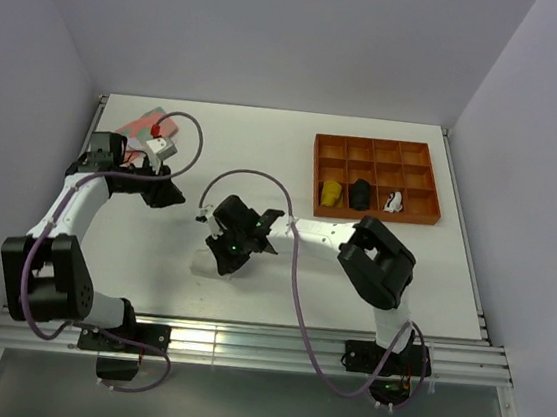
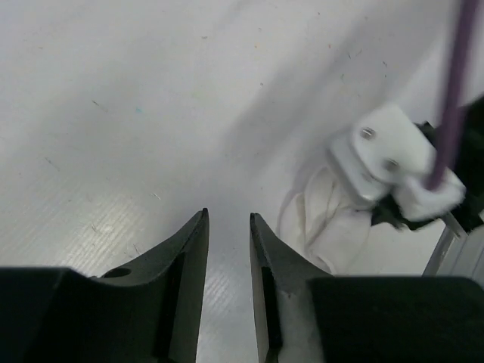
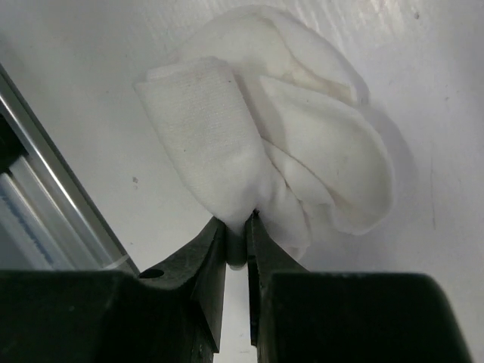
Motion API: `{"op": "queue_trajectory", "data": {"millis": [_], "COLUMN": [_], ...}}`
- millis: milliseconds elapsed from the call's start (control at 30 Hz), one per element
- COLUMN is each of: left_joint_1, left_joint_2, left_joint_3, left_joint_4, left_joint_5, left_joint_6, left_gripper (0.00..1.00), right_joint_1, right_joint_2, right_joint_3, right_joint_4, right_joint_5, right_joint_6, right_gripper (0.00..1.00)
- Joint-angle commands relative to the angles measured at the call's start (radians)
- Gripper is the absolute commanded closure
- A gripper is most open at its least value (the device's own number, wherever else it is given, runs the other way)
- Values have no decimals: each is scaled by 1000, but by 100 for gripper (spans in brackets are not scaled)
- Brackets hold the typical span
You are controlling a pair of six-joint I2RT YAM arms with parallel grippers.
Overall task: Roll the socks
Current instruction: Roll the sock at the center of the board.
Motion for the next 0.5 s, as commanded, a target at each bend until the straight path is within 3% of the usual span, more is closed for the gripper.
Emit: {"op": "queue_trajectory", "data": {"millis": [0,167,333,467], "left_joint_1": [-15,-87,-177,-254], "left_joint_2": [-103,-186,-321,-421], "left_joint_3": [-85,-187,-316,-414], "left_joint_4": [85,49,104,171], "left_joint_5": [-37,-91,-120,-171], "left_joint_6": [94,241,350,332], "left_gripper": [67,60,51,43], "right_joint_1": [-43,-86,-127,-150], "right_joint_2": [79,179,208,217], "right_joint_3": [117,251,274,274], "right_joint_4": [-169,-263,-276,-277], "right_joint_5": [-124,-186,-286,-303], "right_joint_6": [11,24,44,50], "right_gripper": [89,89,88,88]}}
